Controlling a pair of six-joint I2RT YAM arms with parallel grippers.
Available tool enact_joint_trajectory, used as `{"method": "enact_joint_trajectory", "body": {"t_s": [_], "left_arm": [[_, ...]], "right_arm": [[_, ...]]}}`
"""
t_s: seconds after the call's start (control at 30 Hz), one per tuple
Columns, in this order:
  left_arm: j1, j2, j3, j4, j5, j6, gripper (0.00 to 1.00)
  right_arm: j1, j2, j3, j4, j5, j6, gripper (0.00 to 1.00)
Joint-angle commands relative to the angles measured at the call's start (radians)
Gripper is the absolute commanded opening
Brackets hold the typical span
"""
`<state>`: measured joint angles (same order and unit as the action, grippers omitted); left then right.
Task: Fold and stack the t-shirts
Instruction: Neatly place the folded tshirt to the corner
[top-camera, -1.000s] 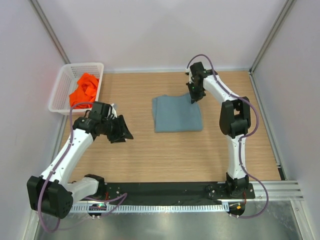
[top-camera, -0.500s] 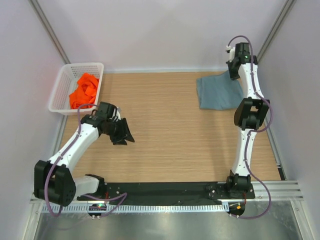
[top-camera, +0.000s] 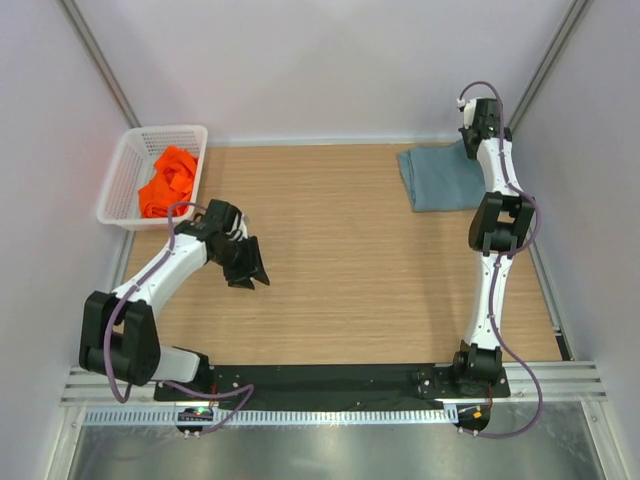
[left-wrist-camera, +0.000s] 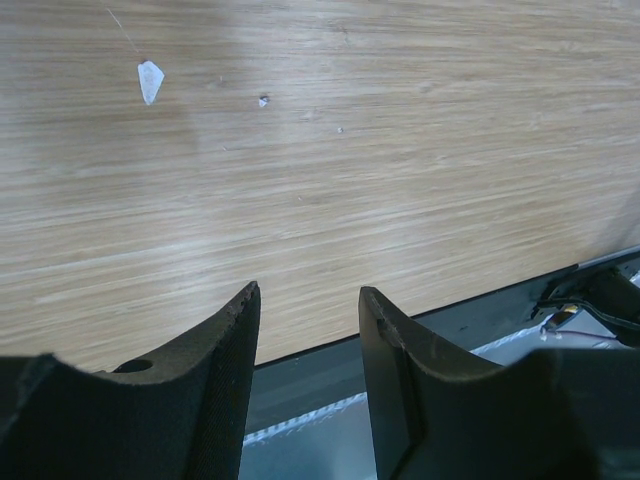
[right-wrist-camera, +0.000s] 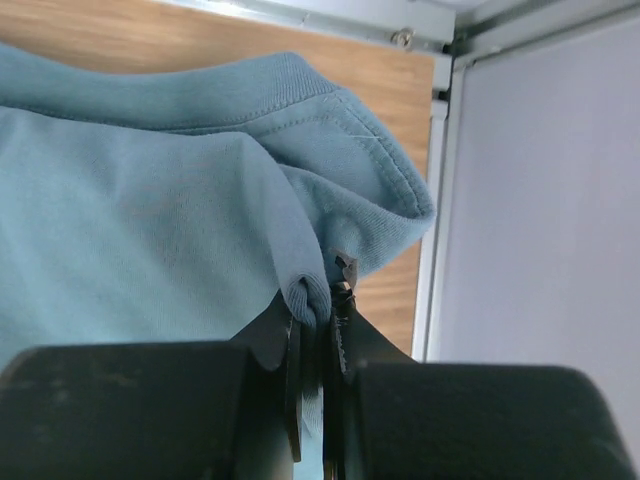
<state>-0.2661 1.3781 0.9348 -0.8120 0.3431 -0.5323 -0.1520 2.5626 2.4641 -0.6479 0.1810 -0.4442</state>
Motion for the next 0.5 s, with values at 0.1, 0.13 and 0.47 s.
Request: {"method": "enact_joint_trajectory", "body": {"t_s": [0.1,0.13,0.47], "left_arm": [[-0.001,0.036,0.047,-0.015,-0.019,0.045,0.45],[-0.002,0.042,0.048,-0.015,-0.021,0.046,0.45],[-0.001,0.090,0.079,-0.026,-0.029,0.041,0.45]], "right_arm": [[-0.023,0.038,0.078,0.163,0.025,-0.123,0.02],[-0.027,0.034,0.067,0.186,0.025,-0.135,0.02],[-0.064,0.068,0.076,0.277,0.054,-0.133,0.01]]}}
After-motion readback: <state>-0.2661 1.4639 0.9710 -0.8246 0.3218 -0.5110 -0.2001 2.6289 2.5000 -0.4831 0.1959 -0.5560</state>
